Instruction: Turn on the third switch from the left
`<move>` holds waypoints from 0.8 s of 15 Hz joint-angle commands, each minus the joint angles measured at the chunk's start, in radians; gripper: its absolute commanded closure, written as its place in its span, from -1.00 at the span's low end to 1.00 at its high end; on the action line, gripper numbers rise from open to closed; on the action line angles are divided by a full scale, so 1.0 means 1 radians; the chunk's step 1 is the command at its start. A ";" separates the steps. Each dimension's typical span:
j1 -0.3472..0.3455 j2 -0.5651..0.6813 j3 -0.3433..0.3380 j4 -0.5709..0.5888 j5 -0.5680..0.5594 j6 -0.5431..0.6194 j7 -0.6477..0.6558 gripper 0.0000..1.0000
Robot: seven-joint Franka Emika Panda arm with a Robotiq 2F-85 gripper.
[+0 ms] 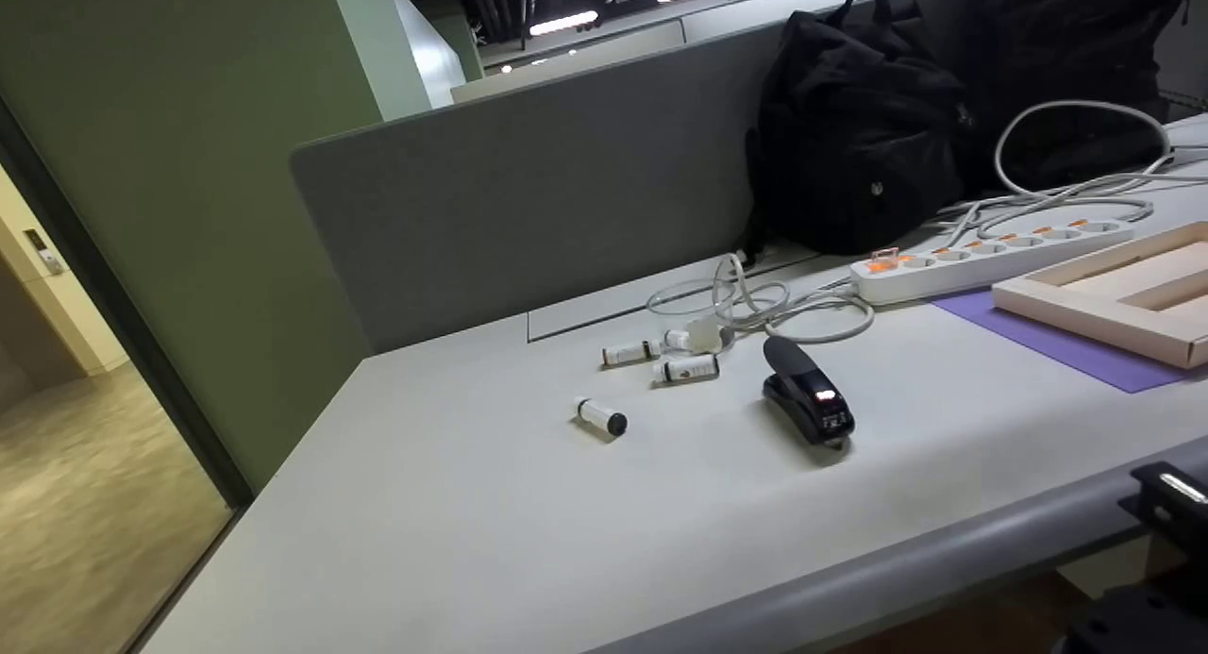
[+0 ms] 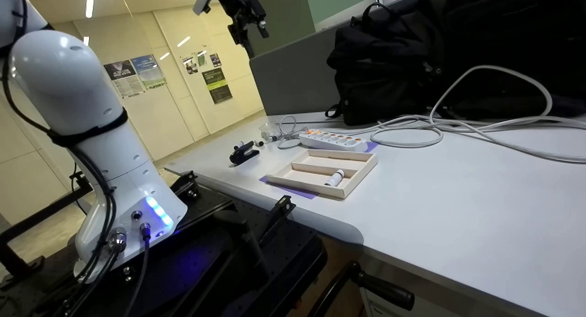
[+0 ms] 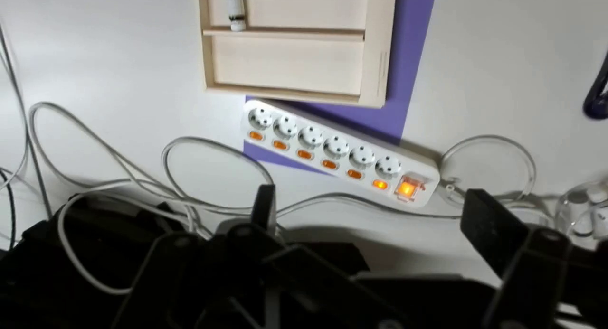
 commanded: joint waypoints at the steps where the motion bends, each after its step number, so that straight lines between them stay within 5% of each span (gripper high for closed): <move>1: -0.025 0.155 -0.008 0.082 -0.077 0.131 0.080 -1.00; 2: -0.034 0.209 -0.012 0.110 -0.100 0.162 0.099 -1.00; 3: -0.044 0.271 -0.016 0.146 -0.134 0.186 0.127 -0.50; 6: -0.043 0.452 -0.060 0.262 -0.188 0.214 0.240 -0.19; 12: 0.016 0.776 -0.129 0.450 -0.019 0.212 0.227 0.67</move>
